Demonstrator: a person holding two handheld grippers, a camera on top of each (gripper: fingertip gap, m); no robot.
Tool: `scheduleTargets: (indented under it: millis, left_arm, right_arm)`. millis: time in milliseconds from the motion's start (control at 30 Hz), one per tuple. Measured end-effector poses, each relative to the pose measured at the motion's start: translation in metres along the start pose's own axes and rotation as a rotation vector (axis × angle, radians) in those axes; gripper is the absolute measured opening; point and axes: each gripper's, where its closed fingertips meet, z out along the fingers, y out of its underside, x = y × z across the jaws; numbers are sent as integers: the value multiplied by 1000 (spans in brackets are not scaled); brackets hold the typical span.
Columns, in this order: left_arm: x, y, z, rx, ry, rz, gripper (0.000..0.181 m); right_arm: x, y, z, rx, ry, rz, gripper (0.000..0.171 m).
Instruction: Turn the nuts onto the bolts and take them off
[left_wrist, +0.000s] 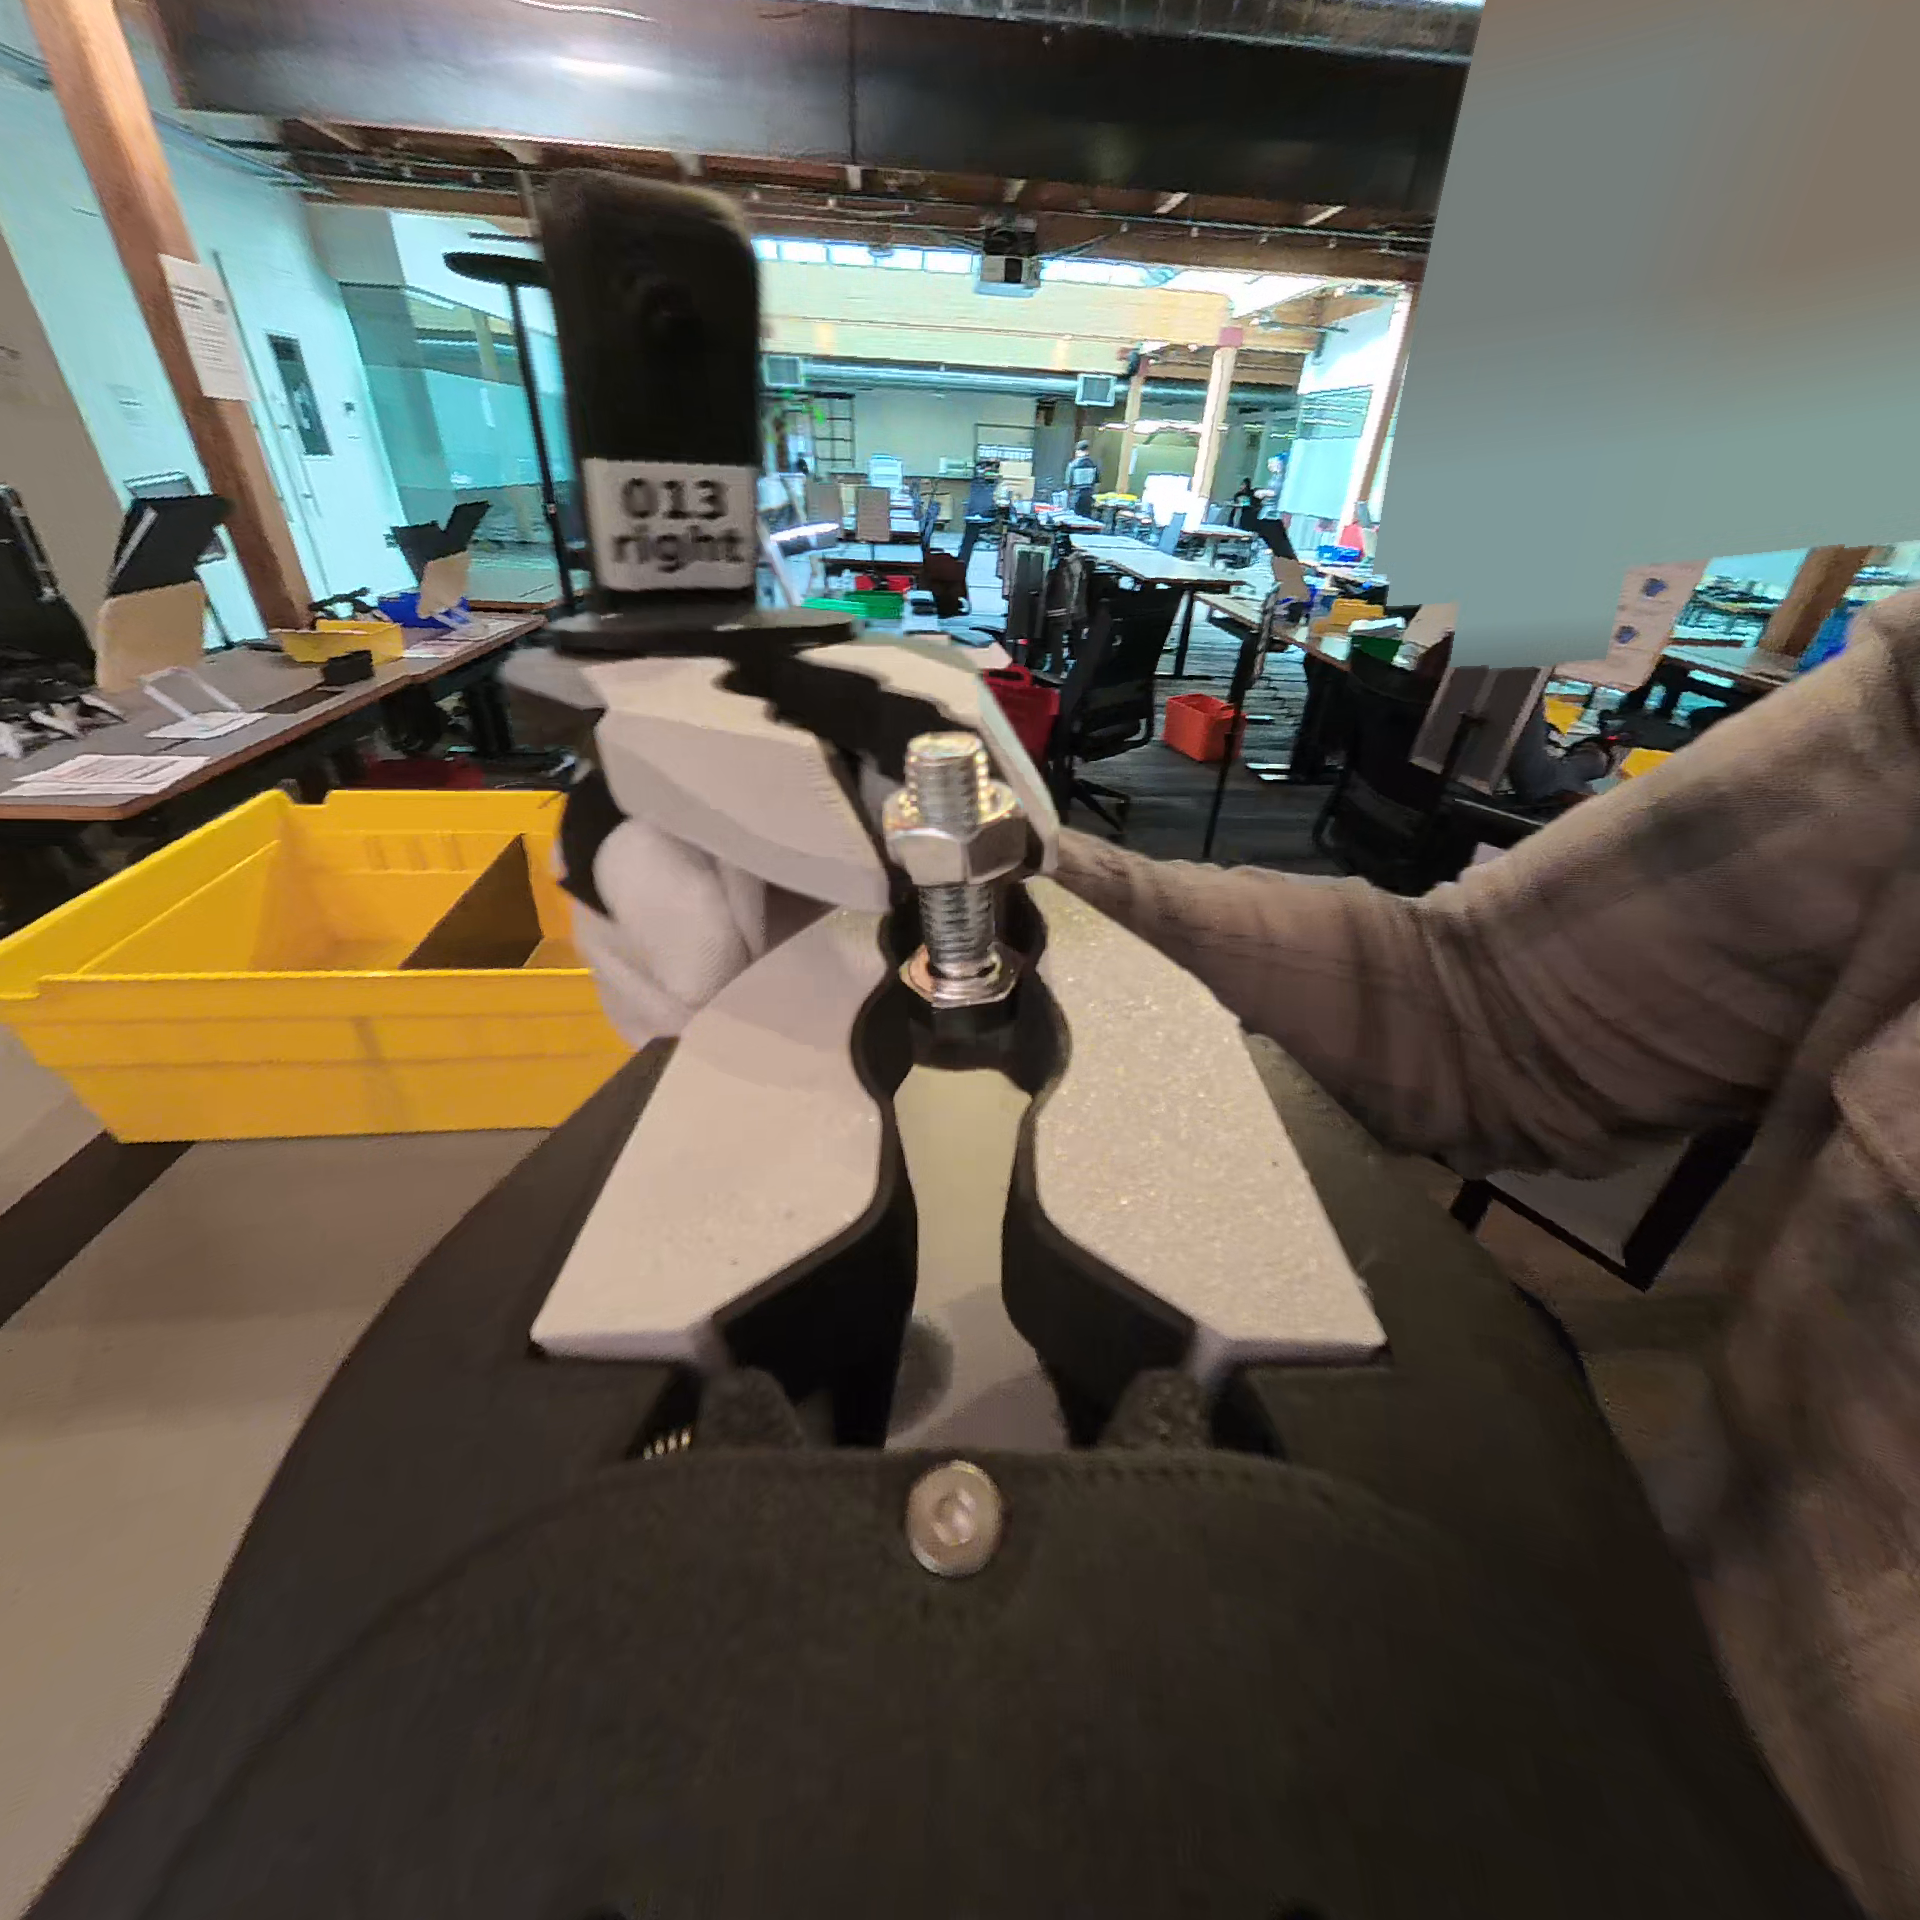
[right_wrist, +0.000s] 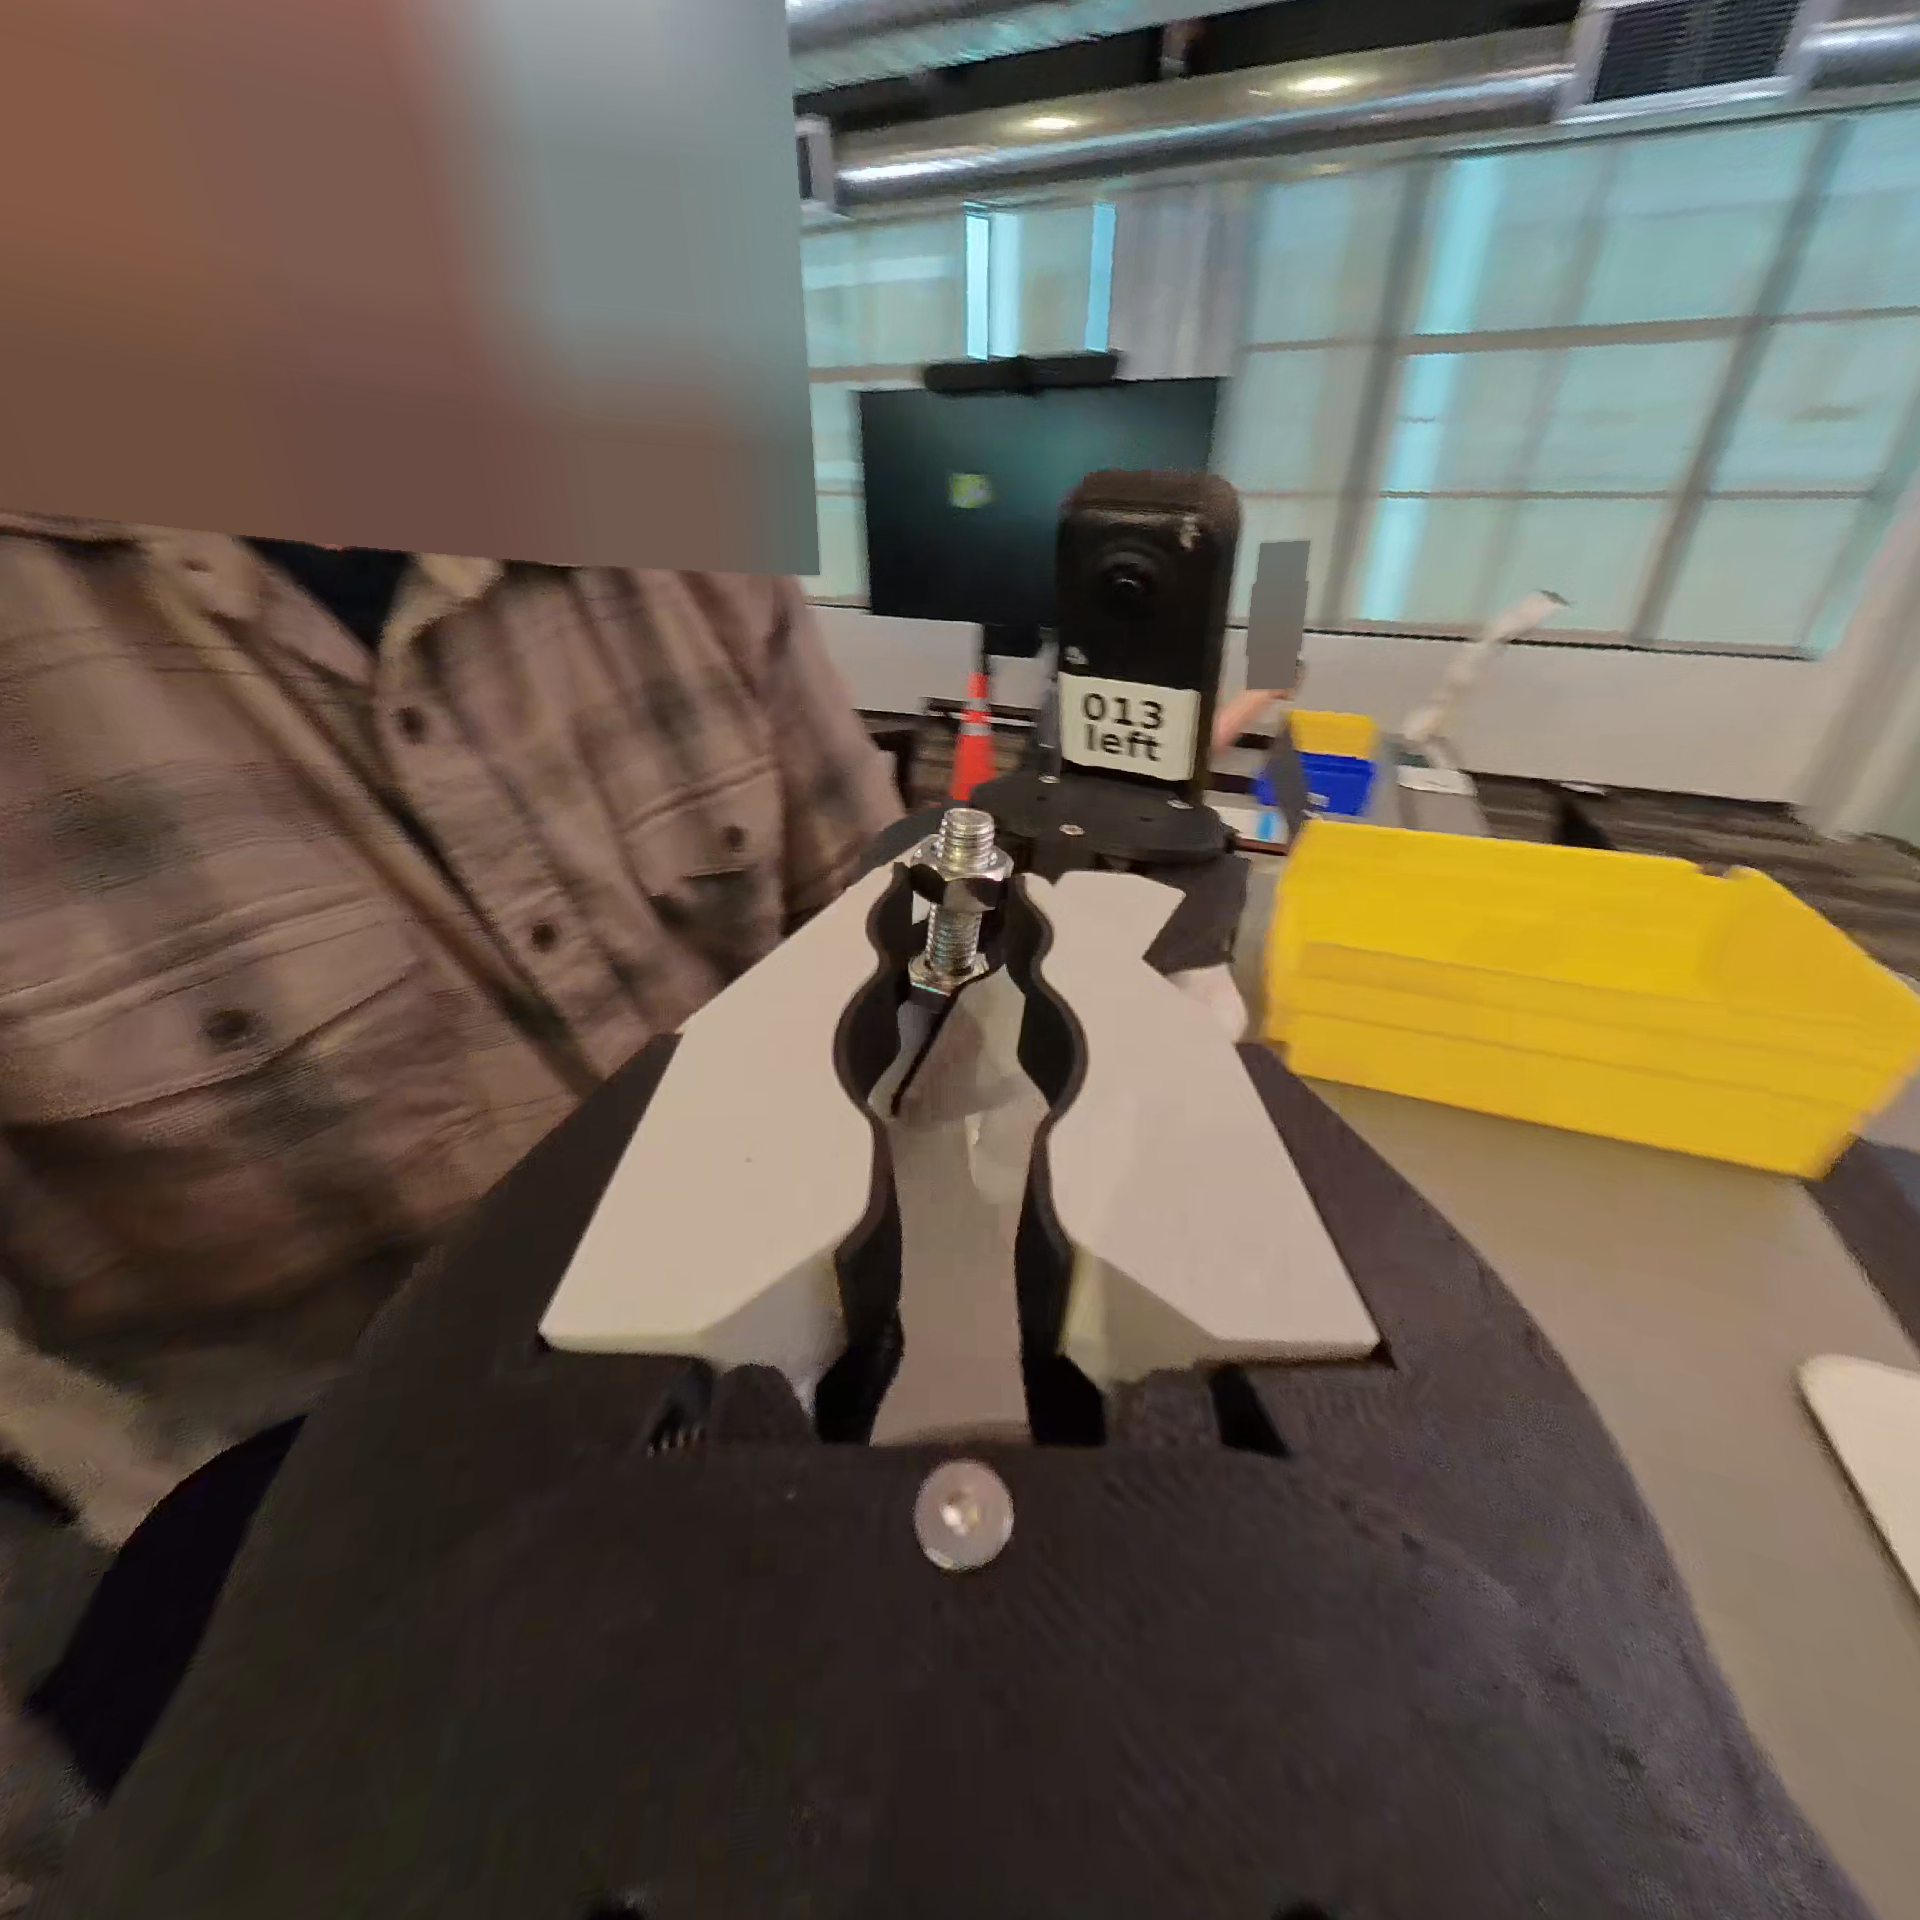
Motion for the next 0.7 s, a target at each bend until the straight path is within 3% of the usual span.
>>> scheduleTargets:
  millis: [233, 400, 533, 633, 700]
  left_arm:
    - [34, -4, 10, 13, 130, -9, 15]
    - [48, -6, 10, 25, 202, -30, 15]
    - [47, -7, 9, 21, 200, -22, 15]
    - [38, -9, 6, 28, 165, -26, 16]
    - [28, -6, 4, 10, 123, -6, 16]
  right_arm:
    - [-34, -5, 4, 29, -385, 20, 15]
    - [-45, -7, 9, 37, -511, -8, 16]
    - [-45, -7, 10, 37, -515, -14, 16]
    - [-35, -11, 9, 53, -410, -29, 17]
    - [-32, -13, 6, 64, -342, -32, 31]
